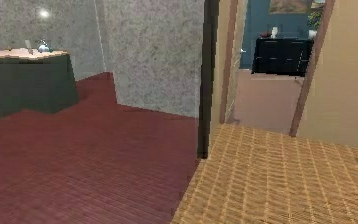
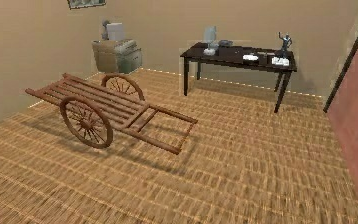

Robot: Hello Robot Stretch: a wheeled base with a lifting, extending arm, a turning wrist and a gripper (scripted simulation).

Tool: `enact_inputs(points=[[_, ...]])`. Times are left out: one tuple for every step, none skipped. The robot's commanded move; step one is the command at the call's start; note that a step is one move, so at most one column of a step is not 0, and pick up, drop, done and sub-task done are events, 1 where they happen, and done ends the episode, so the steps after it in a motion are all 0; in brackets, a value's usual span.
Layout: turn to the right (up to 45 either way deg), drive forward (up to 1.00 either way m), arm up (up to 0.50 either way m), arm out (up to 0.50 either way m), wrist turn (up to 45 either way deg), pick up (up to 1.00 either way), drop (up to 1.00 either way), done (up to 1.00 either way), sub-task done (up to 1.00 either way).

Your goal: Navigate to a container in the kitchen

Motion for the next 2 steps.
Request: enact_inputs(points=[[45.0, 0.0, 0.0, 0.0, 0.0, 0.0, 0.0, 0.0, 0.0], [39.0, 0.0, 0.0, 0.0, 0.0, 0.0, 0.0, 0.0, 0.0]])
